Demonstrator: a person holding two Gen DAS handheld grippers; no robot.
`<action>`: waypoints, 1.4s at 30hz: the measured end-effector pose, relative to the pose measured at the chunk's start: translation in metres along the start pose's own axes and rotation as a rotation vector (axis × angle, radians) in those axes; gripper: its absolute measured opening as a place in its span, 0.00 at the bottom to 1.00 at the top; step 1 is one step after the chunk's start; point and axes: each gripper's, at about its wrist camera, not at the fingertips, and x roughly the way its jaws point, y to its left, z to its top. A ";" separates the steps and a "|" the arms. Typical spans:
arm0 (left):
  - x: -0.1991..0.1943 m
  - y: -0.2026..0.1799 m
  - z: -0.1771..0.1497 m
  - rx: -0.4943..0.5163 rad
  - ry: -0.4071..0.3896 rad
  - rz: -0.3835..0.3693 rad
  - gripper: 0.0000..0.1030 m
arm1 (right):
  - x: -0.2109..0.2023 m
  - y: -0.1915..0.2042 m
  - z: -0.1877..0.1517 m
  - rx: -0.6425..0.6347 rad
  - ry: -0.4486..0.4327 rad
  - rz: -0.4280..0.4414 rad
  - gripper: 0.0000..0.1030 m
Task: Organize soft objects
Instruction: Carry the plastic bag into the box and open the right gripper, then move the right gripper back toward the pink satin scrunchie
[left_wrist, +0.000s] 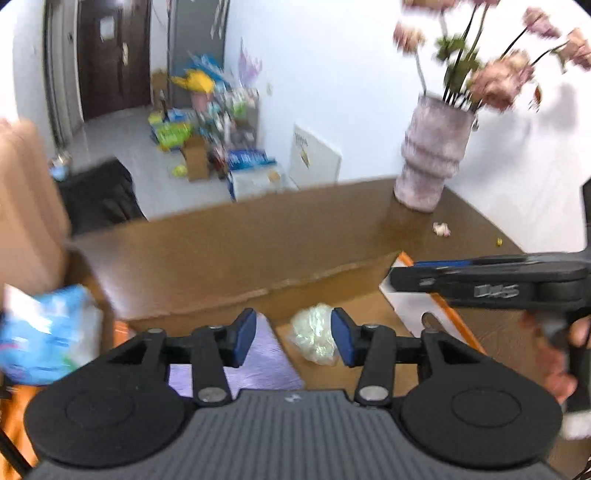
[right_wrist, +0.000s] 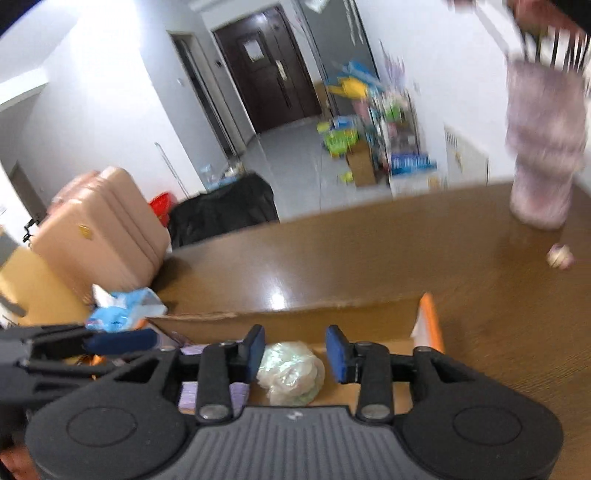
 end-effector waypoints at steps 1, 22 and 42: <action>-0.020 0.000 0.000 0.008 -0.025 0.023 0.51 | -0.018 0.004 0.002 -0.025 -0.023 -0.012 0.40; -0.248 -0.043 -0.131 0.055 -0.435 0.312 0.86 | -0.243 0.075 -0.114 -0.318 -0.381 -0.107 0.67; -0.284 -0.093 -0.378 -0.006 -0.472 0.290 0.97 | -0.292 0.097 -0.405 -0.304 -0.394 -0.039 0.79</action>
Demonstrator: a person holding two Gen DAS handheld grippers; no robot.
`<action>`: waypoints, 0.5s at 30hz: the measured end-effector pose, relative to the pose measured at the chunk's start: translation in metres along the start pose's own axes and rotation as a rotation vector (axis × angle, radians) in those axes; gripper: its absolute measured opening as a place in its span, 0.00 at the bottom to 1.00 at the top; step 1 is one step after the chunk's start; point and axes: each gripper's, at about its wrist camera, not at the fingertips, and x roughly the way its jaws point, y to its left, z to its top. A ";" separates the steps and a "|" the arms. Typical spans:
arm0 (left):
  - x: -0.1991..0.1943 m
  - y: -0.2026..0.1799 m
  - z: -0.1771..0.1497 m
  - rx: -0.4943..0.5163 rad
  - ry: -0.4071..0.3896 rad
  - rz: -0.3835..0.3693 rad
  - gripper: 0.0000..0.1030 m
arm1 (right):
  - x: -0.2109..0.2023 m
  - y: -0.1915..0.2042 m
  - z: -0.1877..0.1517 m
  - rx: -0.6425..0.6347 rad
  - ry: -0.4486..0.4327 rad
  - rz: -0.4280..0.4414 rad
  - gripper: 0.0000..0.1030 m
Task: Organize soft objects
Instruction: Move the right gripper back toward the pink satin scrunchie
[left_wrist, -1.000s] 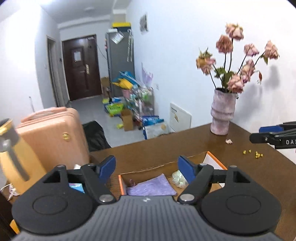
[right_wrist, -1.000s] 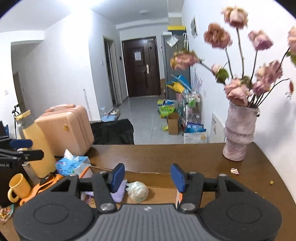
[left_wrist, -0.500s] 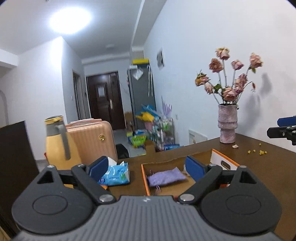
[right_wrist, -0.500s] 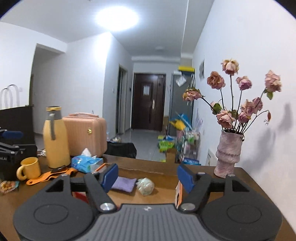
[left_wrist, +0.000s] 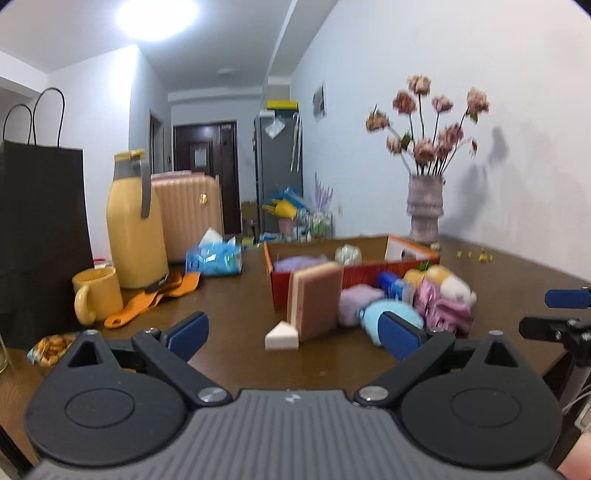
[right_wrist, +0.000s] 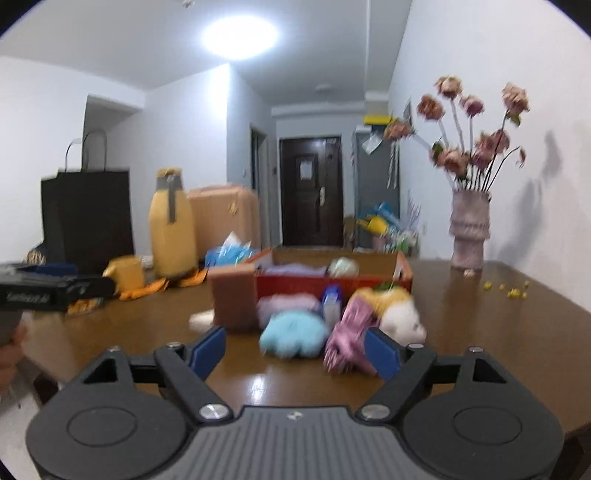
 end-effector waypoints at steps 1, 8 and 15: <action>0.001 0.001 -0.001 -0.001 0.002 0.005 0.97 | 0.001 0.001 -0.001 -0.006 0.006 -0.004 0.79; 0.017 0.002 -0.004 -0.021 0.036 -0.011 0.97 | 0.017 -0.006 -0.002 0.028 0.012 -0.013 0.79; 0.057 -0.009 -0.008 -0.014 0.119 -0.027 0.97 | 0.073 -0.023 0.001 0.027 0.083 -0.088 0.77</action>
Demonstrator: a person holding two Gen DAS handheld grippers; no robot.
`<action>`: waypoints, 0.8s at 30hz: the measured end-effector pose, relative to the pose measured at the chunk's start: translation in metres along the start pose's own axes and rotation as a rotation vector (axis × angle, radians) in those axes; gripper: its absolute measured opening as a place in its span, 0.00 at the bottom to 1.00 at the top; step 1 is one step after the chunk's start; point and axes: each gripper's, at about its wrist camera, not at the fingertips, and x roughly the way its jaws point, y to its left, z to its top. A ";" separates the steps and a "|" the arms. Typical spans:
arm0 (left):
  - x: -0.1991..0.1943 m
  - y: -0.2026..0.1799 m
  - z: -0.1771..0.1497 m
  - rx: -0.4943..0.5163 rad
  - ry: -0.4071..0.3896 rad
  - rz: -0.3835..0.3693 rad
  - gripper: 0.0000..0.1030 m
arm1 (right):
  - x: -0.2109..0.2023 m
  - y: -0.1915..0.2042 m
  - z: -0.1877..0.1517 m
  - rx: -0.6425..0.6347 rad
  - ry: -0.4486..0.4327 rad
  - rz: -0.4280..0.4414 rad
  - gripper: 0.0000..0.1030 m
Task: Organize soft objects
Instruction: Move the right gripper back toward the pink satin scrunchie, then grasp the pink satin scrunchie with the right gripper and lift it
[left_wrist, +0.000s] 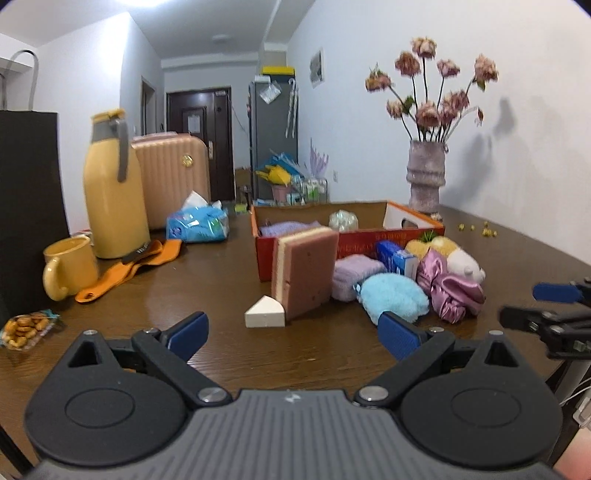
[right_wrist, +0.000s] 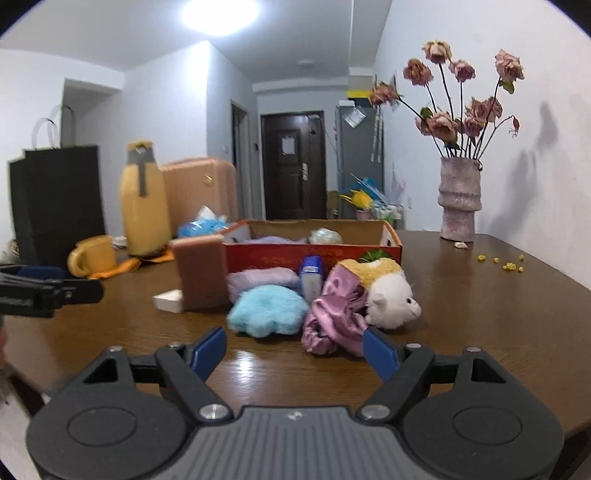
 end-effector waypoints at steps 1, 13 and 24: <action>0.006 -0.002 0.001 0.002 0.009 -0.001 0.97 | 0.012 0.000 0.002 -0.018 0.021 -0.021 0.77; 0.057 -0.031 0.023 0.032 0.072 -0.055 0.97 | 0.078 -0.008 0.002 -0.177 0.141 0.078 0.14; 0.160 -0.145 0.063 0.127 0.230 -0.329 0.48 | 0.037 -0.022 -0.011 -0.332 0.165 0.198 0.14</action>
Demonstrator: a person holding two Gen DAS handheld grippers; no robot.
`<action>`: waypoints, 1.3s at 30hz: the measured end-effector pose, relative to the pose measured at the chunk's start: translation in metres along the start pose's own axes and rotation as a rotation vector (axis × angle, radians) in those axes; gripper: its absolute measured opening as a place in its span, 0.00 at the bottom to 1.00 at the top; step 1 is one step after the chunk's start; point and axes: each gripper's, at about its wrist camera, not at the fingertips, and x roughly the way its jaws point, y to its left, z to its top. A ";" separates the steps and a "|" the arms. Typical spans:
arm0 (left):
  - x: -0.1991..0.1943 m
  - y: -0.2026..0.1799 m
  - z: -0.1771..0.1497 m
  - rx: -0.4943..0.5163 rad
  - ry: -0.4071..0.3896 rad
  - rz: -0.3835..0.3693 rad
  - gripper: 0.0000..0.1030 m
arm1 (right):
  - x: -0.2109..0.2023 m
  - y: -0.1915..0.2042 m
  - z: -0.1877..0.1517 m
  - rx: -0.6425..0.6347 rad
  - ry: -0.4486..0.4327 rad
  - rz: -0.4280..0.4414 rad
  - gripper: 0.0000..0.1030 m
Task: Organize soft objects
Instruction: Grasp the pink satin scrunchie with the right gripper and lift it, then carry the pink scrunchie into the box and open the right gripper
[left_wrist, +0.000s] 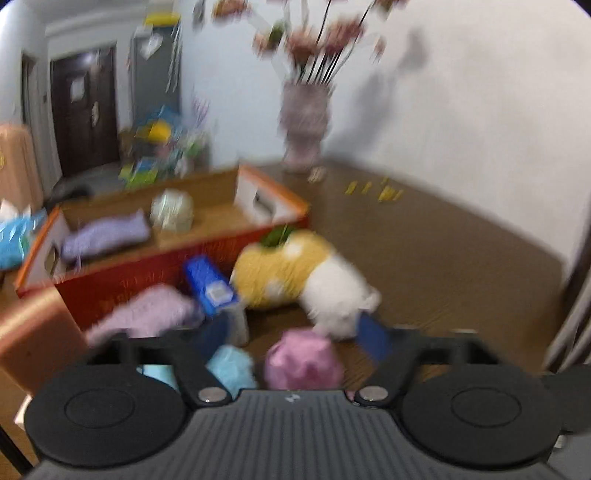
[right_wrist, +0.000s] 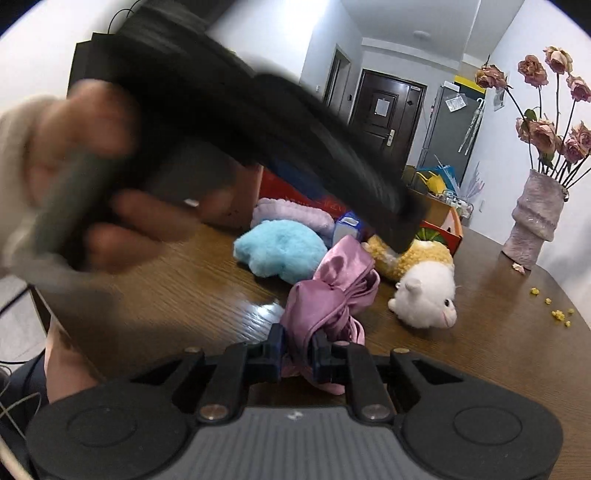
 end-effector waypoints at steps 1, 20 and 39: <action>0.006 0.004 -0.002 -0.026 0.034 -0.021 0.27 | -0.001 -0.004 -0.002 0.007 -0.002 0.000 0.14; -0.066 0.011 -0.095 -0.248 -0.049 0.137 0.17 | -0.040 -0.071 -0.015 0.447 -0.204 0.186 0.41; -0.046 0.033 -0.074 -0.330 0.004 -0.025 0.24 | 0.013 -0.067 -0.030 0.542 -0.052 0.054 0.17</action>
